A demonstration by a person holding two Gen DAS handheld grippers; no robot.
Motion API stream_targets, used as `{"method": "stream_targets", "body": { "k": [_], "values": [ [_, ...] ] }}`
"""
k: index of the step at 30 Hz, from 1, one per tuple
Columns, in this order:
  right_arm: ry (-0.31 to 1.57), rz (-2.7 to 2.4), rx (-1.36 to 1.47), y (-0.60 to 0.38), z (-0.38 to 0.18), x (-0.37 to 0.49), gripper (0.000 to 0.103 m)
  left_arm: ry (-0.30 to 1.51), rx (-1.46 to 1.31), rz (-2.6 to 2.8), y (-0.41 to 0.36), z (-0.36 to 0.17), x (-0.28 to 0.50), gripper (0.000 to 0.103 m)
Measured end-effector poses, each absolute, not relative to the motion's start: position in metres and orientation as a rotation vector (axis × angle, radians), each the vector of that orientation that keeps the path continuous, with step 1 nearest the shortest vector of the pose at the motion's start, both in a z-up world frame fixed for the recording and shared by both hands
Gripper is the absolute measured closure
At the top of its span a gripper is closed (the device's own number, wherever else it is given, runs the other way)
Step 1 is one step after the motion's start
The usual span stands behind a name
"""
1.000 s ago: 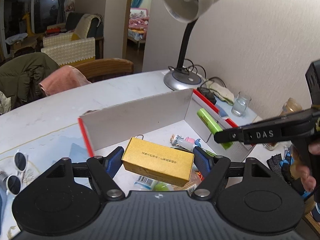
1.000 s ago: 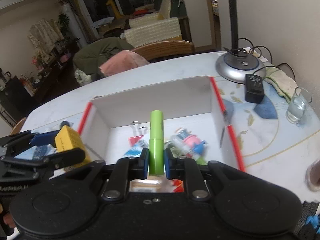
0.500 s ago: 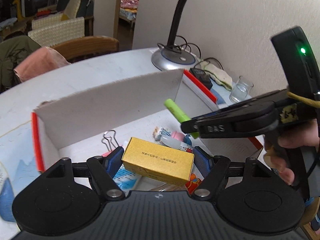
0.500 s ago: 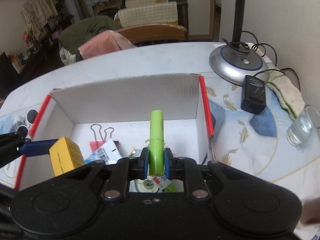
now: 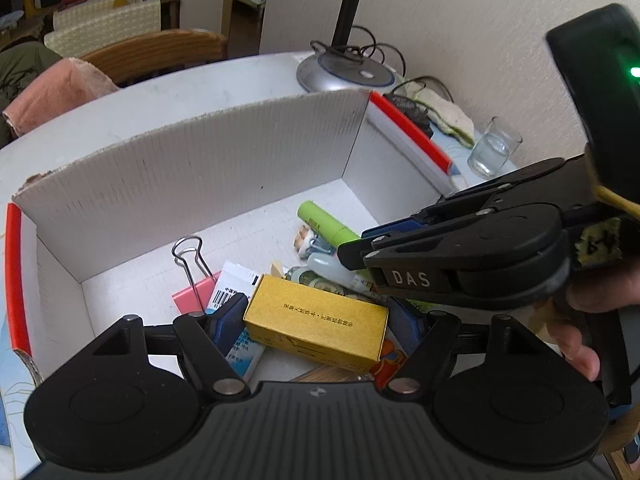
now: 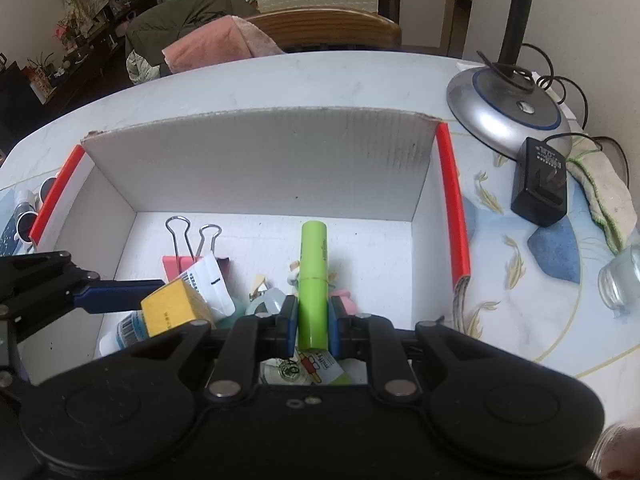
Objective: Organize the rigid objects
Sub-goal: 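Carry the yellow box and green marker into the red box and open both tools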
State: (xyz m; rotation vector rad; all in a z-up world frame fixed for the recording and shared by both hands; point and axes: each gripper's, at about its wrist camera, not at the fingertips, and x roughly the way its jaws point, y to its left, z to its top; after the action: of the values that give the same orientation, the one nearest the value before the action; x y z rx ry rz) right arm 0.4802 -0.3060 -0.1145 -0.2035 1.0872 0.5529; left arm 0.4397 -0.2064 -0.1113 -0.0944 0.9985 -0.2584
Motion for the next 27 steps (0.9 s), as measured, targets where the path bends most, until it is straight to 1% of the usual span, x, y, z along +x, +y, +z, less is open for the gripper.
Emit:
{"method": "stream_targets", "body": {
  "k": [8,17,19,27],
  "values": [
    [1.092,0.559,-0.2,-0.307,-0.114,0.479,0.086,1.029,-0.102,-0.243,-0.206,-0.111,0.444,0.028],
    [1.059,0.575,-0.165,-0.315,-0.1,0.47,0.075,1.027,-0.129,-0.235,-0.201,-0.108,0.438,0.027],
    [1.053,0.579,-0.159,-0.317,-0.096,0.467,0.069,1.02,-0.141,-0.237,-0.2,-0.106,0.435,0.027],
    [1.027,0.586,-0.143,-0.323,-0.083,0.451,0.067,0.976,-0.149,-0.238,-0.196,-0.093,0.416,0.027]
  ]
}}
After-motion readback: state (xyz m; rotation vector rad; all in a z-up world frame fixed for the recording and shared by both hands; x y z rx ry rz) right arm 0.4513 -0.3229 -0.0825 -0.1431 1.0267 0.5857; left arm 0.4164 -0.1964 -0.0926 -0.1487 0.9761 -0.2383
